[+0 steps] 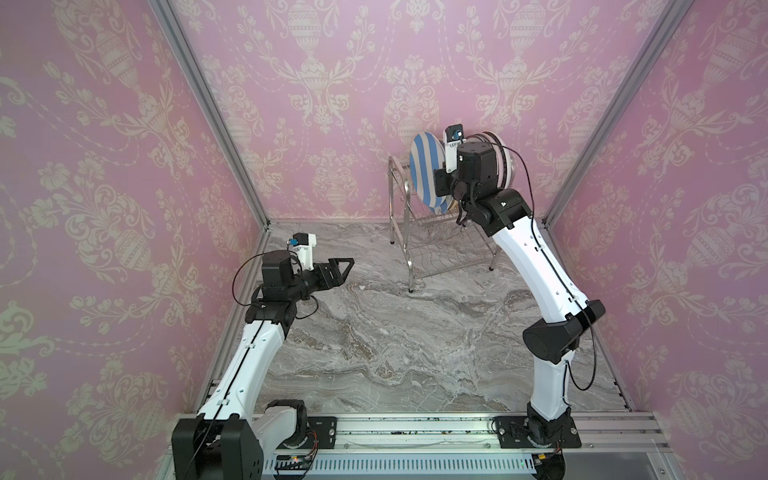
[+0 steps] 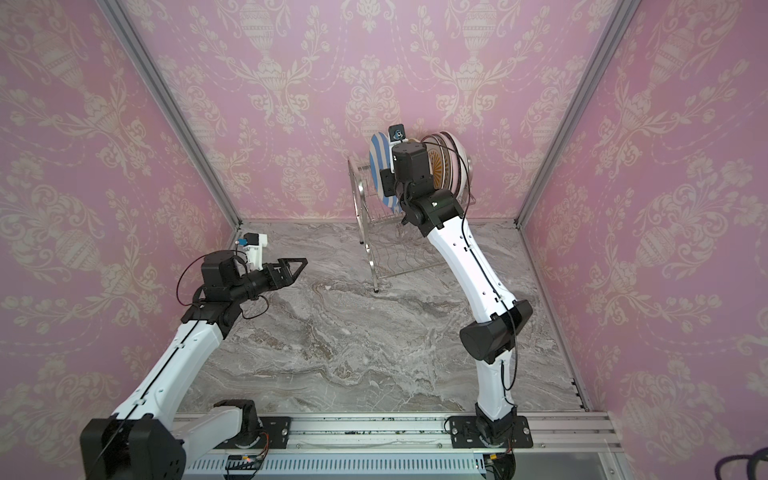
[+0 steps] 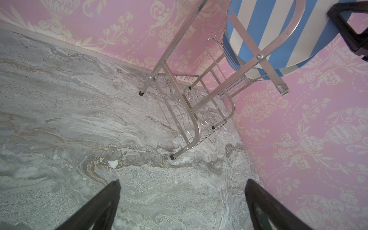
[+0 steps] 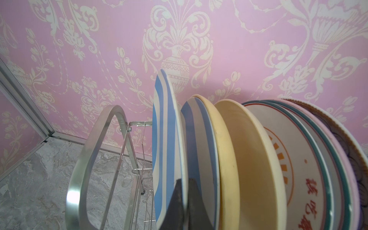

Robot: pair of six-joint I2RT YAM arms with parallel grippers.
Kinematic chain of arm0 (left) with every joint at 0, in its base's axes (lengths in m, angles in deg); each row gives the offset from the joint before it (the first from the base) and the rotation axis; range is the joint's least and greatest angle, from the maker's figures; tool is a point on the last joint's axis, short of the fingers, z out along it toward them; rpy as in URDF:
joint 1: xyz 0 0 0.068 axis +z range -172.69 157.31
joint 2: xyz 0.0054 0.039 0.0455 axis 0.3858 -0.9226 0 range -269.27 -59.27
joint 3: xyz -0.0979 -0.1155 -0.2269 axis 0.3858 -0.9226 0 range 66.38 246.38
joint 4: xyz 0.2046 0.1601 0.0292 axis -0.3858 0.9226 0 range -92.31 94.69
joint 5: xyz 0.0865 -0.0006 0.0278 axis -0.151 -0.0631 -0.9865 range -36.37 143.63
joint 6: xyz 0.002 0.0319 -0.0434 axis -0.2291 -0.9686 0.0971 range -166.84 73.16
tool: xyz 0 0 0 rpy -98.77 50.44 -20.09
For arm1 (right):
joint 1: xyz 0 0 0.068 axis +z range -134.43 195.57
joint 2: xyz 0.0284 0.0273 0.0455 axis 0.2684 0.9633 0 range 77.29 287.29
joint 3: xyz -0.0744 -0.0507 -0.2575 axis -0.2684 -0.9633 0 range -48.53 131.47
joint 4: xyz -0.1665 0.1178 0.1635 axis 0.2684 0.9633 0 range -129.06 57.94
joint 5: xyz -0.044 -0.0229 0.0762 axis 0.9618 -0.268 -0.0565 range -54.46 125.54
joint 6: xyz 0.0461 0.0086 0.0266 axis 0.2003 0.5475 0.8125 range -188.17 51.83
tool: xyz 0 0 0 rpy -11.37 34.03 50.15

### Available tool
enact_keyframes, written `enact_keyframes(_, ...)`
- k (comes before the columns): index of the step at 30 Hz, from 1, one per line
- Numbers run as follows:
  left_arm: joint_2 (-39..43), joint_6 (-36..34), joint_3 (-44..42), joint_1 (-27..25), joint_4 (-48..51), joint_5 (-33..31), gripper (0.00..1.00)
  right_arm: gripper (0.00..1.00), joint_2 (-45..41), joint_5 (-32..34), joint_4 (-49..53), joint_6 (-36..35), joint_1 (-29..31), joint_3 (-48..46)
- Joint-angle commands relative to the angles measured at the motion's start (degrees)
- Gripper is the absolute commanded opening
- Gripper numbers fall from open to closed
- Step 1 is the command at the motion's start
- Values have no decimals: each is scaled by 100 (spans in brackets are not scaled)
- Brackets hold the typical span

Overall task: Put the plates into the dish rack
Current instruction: 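Lower the second striped plate into the rack beside the first striped plate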

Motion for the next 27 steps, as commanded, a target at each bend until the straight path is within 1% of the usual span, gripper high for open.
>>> enact_keyframes(1,-13,-83,-78,-48,46,17,99,0,-22,194,-643,-136,44,192)
enact_keyframes(5,-45,-129,-85,-49,44,8,99,0,-7,590,-968,-494,185,93)
enact_keyframes(10,-189,-136,-88,-47,11,25,99,0,193,1001,-1024,-905,361,332)
enact_keyframes(18,-259,-162,-96,-47,-26,61,99,0,364,1000,-810,-765,367,395)
enact_keyframes(27,-188,-256,-132,-47,106,9,99,0,384,1048,-819,-703,365,187)
